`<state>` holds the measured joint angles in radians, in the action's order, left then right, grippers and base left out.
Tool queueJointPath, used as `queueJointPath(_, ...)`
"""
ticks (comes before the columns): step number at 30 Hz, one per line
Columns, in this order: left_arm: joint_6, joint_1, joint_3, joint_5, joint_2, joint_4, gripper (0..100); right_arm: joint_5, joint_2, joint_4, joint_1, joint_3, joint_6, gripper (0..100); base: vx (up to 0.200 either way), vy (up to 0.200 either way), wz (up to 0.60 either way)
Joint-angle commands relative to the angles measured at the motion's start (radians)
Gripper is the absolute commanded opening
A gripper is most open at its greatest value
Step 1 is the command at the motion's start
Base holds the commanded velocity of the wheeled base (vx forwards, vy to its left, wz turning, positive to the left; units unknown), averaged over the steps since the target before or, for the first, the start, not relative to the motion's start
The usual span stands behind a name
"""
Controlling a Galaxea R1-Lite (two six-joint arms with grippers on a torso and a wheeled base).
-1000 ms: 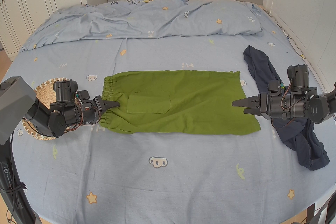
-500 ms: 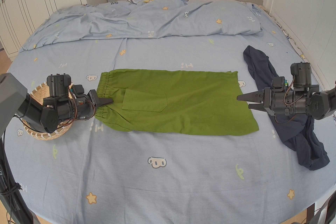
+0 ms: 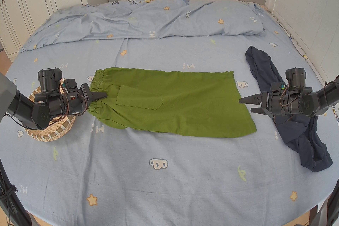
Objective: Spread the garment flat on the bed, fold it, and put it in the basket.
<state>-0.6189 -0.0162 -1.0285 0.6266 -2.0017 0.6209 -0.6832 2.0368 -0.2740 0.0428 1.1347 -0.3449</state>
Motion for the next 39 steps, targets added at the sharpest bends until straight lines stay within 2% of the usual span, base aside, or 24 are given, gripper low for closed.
queueJointPath(1,0.002,-0.001,-0.001,-0.001,-0.002,0.003,0,-0.001,0.082,0.010,0.000,0.040,0.001,100,0.000,0.000,0.00)
queueJointPath(12,0.004,-0.001,-0.001,-0.001,-0.006,0.005,0,-0.001,0.129,0.049,-0.037,0.094,0.014,100,0.000,0.000,0.00)
queueJointPath(24,0.005,0.004,0.002,-0.001,-0.009,0.007,0,-0.004,0.152,0.068,0.045,0.074,0.032,100,0.000,0.000,0.00)
queueJointPath(33,0.005,0.004,0.001,-0.001,-0.011,0.007,0,-0.036,0.158,0.070,0.058,0.077,0.029,100,0.000,0.000,0.00)
queueJointPath(34,0.005,0.004,0.001,-0.001,-0.012,0.007,0,-0.038,0.158,0.070,0.058,0.077,0.029,0,0.000,0.000,0.00)
queueJointPath(36,0.005,0.002,0.001,-0.001,-0.012,0.007,0,-0.072,0.158,0.079,0.048,0.086,0.023,0,0.000,0.000,0.00)
queueJointPath(39,0.005,0.002,0.001,-0.001,-0.012,0.007,0,-0.076,0.160,0.082,0.028,0.099,0.020,0,0.000,0.000,0.00)
